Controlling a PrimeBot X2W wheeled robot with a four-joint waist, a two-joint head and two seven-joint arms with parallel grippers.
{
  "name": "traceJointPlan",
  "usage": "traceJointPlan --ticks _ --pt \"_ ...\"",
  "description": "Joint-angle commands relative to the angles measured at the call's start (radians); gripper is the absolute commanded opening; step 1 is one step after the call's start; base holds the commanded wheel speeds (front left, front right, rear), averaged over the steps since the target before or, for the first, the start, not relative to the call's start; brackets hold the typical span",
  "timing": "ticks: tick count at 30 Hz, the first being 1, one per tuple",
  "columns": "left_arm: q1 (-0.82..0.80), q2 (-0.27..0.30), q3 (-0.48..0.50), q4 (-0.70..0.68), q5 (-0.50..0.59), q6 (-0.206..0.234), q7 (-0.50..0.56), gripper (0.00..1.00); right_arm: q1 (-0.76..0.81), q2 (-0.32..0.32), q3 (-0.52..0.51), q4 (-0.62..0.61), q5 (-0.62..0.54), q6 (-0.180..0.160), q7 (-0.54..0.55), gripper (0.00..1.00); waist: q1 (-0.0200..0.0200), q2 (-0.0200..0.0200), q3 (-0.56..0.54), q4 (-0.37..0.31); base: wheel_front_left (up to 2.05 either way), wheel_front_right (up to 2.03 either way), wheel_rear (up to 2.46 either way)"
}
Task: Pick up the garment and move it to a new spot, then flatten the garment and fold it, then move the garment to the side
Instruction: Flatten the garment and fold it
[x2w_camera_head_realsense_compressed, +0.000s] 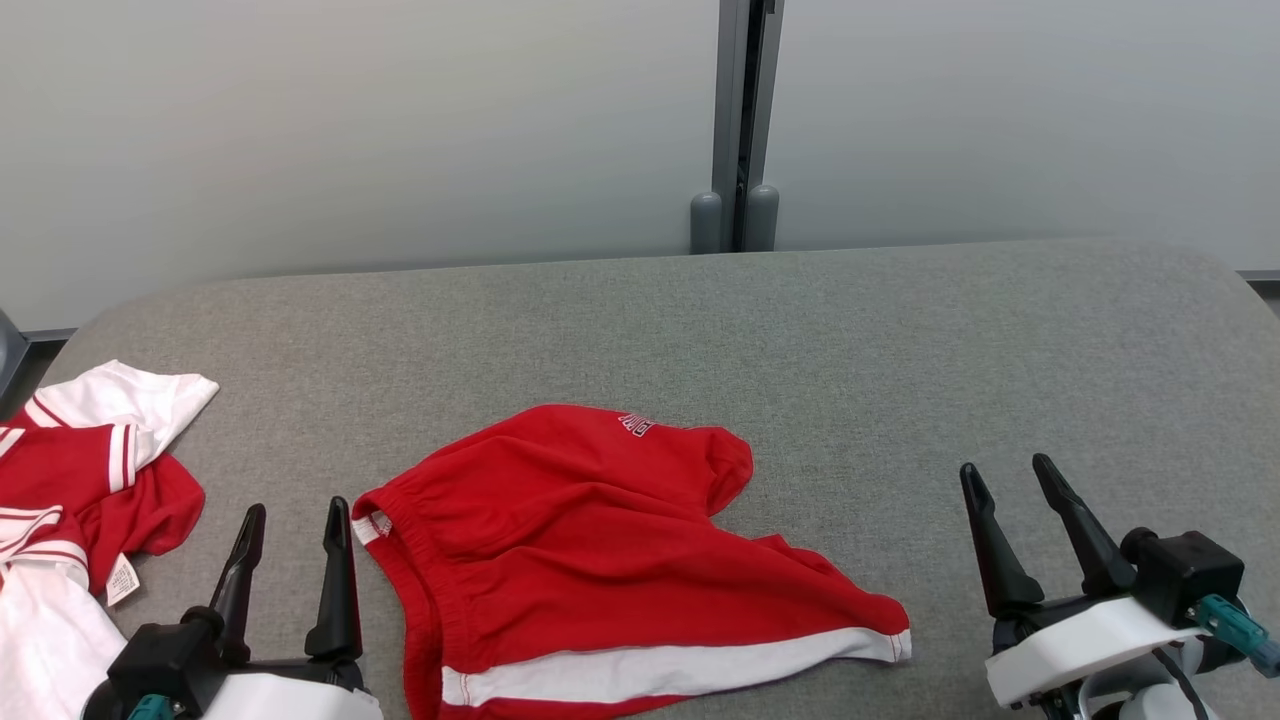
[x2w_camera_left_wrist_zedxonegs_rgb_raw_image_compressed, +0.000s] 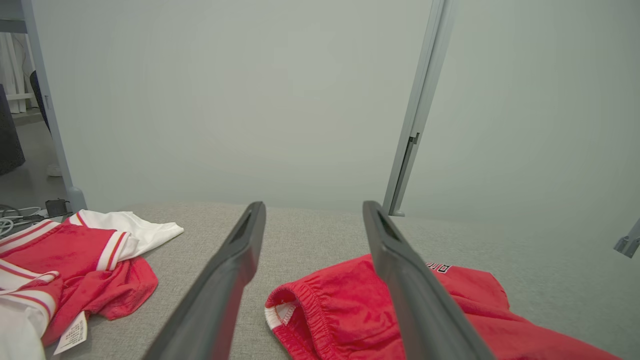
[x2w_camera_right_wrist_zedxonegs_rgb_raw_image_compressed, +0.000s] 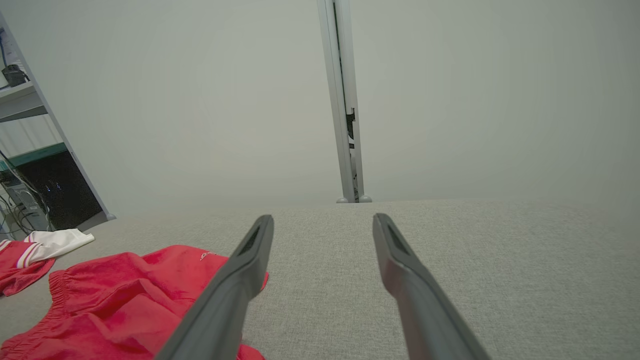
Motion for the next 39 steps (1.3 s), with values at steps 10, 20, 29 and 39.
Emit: traceJointPlan --ticks 10,20,29,39 --pt "0.026 0.011 -0.043 0.017 -0.087 -0.055 0.169 1.0 0.028 -0.11 0.114 -0.023 0.113 0.0 0.177 1.0 0.0 0.0 -0.003 0.0 0.0 0.0 0.0" --pt "0.048 0.03 -0.117 0.007 -0.157 -0.084 0.425 1.0 0.059 -0.152 0.221 -0.003 0.29 0.0 0.39 1.0 0.0 0.0 0.031 0.008 0.0 0.0 0.0" --pt "0.039 0.054 -0.177 0.032 -0.177 -0.112 0.564 1.0 0.001 -0.132 0.263 0.067 0.309 0.0 0.409 1.0 0.0 0.0 0.059 0.015 0.0 0.0 0.0" --pt "-0.021 0.05 -0.211 0.103 -0.171 -0.131 0.59 1.0 -0.05 -0.128 0.298 0.126 0.319 0.0 0.397 1.0 0.0 0.0 0.091 0.027 0.0 0.0 0.0"
